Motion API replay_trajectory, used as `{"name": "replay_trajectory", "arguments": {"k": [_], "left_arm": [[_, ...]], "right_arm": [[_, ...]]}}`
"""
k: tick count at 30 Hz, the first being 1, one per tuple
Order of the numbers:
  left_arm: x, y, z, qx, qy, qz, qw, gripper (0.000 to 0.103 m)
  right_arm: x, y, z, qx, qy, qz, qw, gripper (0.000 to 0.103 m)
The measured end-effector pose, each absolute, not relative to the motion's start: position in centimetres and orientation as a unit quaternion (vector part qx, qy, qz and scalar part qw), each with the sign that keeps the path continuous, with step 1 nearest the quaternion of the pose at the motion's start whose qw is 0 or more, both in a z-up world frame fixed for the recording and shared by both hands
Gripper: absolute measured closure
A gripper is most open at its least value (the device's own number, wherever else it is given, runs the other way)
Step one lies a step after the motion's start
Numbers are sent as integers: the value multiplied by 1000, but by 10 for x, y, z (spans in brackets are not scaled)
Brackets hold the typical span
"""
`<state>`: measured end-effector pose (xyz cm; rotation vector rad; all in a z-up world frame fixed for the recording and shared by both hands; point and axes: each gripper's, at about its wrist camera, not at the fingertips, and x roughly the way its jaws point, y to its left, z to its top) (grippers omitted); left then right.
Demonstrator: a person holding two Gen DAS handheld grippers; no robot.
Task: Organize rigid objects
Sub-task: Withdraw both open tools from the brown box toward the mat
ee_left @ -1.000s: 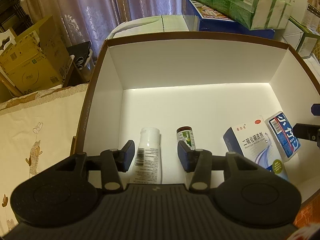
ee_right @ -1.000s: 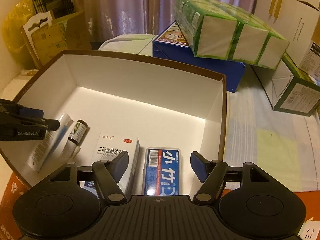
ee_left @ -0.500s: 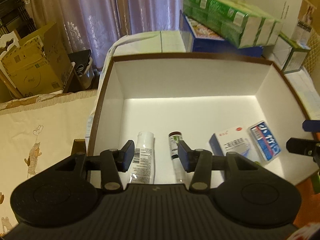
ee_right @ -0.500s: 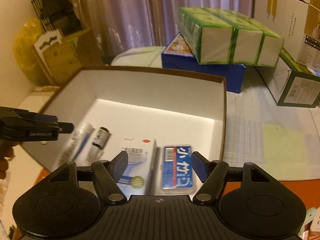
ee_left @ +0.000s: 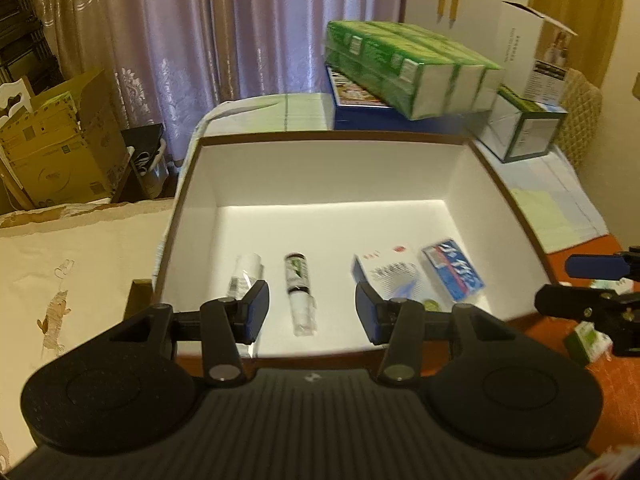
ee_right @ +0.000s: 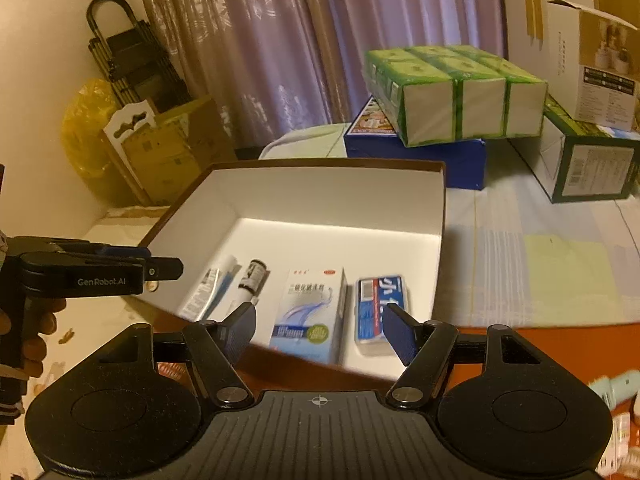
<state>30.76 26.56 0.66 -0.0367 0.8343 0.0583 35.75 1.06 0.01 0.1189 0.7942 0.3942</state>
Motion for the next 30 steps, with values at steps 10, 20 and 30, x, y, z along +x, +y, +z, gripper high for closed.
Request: {"name": "replay_trajectory", "arguments": {"k": [10, 20, 30], "left_arm": [[271, 222, 9, -20, 407, 3, 913, 60], [250, 156, -5, -6, 427, -61, 902, 60], [247, 85, -20, 14, 442, -131, 887, 59]], "right_arm": [[318, -18, 7, 97, 382, 205, 896, 36], [278, -53, -7, 115, 412, 202, 881, 36], [241, -111, -14, 123, 424, 140, 887, 36]]}}
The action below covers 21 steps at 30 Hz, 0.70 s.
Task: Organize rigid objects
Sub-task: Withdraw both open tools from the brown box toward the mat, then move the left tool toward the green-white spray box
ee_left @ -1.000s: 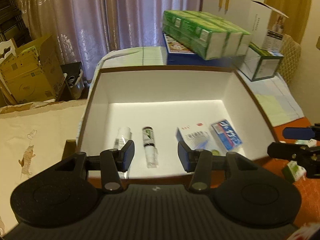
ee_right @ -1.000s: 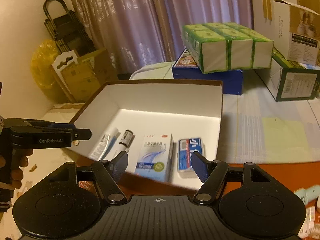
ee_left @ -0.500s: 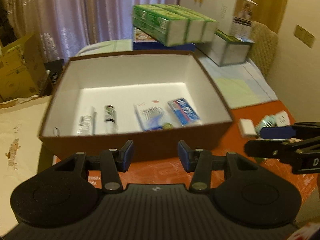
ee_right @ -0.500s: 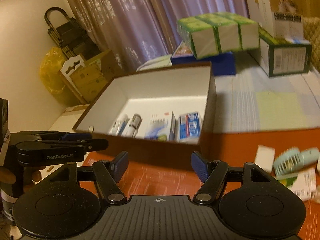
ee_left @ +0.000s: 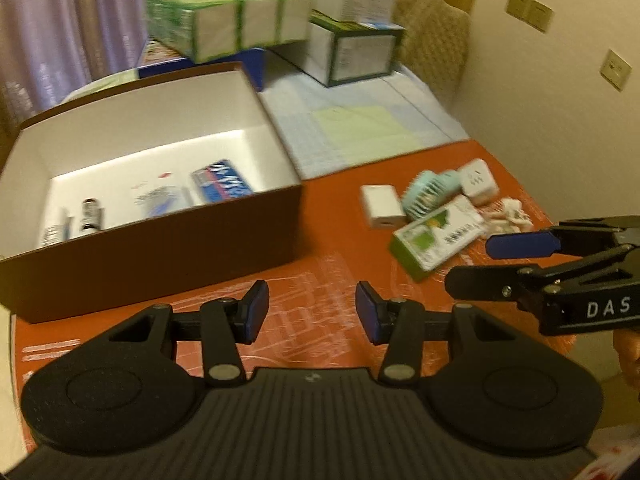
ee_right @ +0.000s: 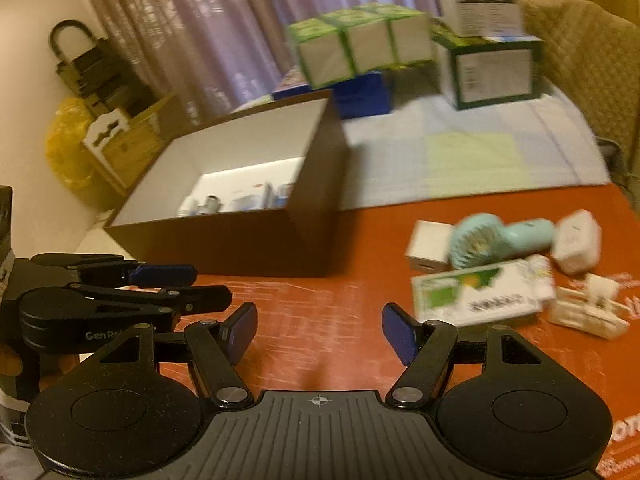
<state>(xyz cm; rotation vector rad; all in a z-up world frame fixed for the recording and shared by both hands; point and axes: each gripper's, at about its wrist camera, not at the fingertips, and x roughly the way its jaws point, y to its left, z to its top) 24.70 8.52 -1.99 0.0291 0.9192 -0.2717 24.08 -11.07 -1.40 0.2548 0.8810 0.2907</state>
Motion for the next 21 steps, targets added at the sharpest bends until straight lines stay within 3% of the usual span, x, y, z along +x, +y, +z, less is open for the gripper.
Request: {"name": "replay_trajectory", "arguments": {"k": [11, 21], "left_arm": [[251, 26, -35, 37, 449, -179, 875, 59], [259, -4, -51, 49, 445, -211, 869, 48]], "right_arm": [[211, -172, -21, 148, 428, 73, 889, 36], [198, -208, -29, 163, 435, 40, 885, 36]]}}
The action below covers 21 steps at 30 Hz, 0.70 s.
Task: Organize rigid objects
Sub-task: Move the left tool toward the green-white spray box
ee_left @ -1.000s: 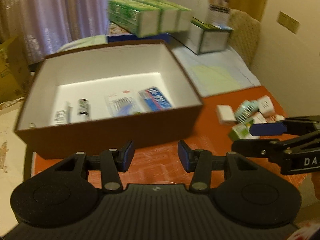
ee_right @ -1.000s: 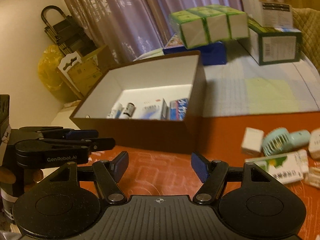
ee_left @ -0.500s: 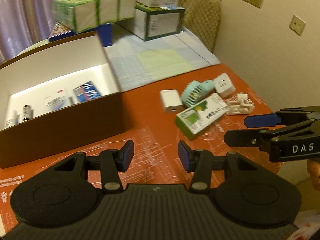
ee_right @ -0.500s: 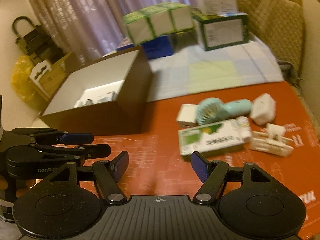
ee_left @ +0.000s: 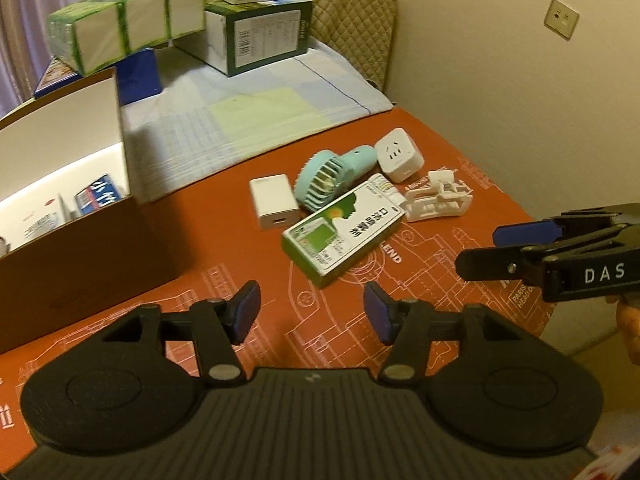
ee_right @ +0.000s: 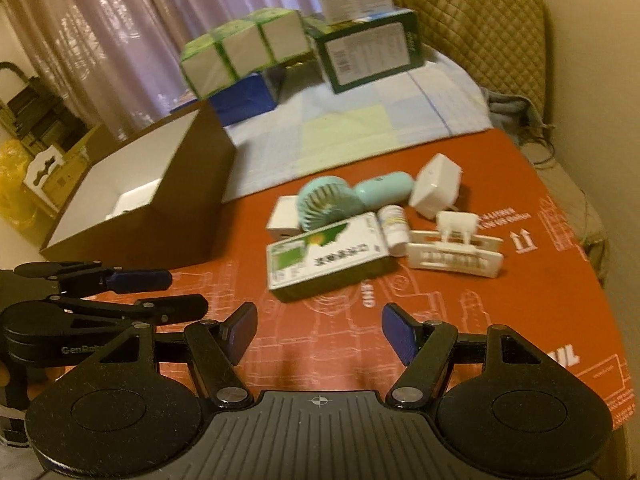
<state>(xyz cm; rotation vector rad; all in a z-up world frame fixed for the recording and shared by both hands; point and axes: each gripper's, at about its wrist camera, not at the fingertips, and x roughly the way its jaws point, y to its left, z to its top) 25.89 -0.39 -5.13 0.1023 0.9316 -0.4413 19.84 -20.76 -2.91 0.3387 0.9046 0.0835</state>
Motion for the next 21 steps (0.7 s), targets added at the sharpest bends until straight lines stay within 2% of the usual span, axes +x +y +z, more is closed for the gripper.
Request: {"name": "replay_trajectory", "arguments": {"k": [5, 8, 16, 21], "left_arm": [[268, -18, -66, 60, 450, -227, 862, 47], [276, -25, -74, 69, 443, -236, 862, 40], [304, -42, -92, 105, 430, -248, 861, 38], [320, -52, -100, 120, 425, -256, 860, 33]], "right_arm": [[195, -226, -36, 165, 438, 19, 883, 36], [195, -236, -41, 164, 440, 9, 883, 36], [204, -265, -51, 155, 441, -22, 884, 36], [219, -280, -54, 135, 432, -30, 891, 36]]}}
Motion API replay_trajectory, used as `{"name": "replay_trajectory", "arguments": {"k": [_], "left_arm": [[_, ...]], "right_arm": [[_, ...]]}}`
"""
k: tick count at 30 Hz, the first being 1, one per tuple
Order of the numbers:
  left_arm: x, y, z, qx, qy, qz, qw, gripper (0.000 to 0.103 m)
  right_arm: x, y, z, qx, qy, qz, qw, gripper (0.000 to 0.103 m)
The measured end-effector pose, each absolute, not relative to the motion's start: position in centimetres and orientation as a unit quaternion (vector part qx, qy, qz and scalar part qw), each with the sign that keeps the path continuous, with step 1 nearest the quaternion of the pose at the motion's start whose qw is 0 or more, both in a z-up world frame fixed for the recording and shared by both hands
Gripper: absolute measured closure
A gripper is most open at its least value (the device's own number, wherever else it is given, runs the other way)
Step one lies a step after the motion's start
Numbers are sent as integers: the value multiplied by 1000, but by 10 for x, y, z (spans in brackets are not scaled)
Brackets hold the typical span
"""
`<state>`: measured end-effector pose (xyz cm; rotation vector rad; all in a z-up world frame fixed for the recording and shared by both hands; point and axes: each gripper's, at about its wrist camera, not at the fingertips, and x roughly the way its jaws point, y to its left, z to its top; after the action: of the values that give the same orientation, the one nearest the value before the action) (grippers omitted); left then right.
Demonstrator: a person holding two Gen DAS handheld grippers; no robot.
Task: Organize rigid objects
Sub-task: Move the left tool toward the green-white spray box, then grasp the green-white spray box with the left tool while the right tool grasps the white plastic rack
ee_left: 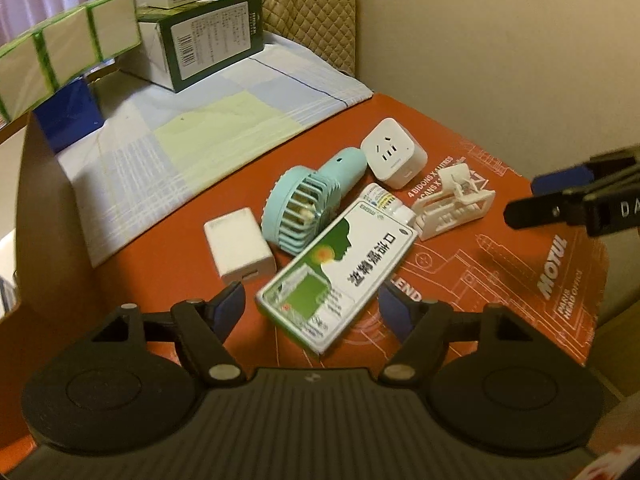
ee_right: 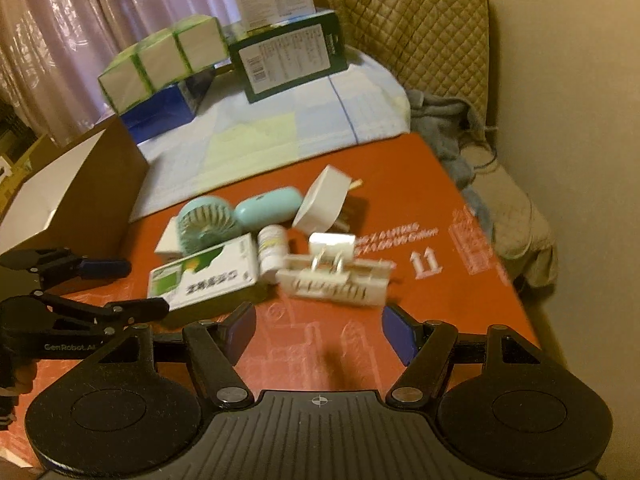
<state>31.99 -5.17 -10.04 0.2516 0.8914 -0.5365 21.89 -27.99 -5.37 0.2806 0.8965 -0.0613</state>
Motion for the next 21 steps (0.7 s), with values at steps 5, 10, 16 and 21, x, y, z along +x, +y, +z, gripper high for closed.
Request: {"name": "replay_trajectory", "arguments": {"k": [5, 10, 16, 21], "left_arm": [[330, -60, -108, 127, 426, -258, 858, 33], [335, -64, -113, 123, 427, -261, 857, 32], [339, -65, -115, 107, 434, -262, 856, 31], [328, -68, -117, 123, 438, -266, 850, 33]], "right_arm": [[237, -290, -60, 108, 423, -13, 900, 36], [254, -293, -71, 64, 425, 19, 903, 36], [271, -292, -85, 27, 439, 74, 895, 36], [272, -285, -94, 8, 458, 103, 883, 36]]}}
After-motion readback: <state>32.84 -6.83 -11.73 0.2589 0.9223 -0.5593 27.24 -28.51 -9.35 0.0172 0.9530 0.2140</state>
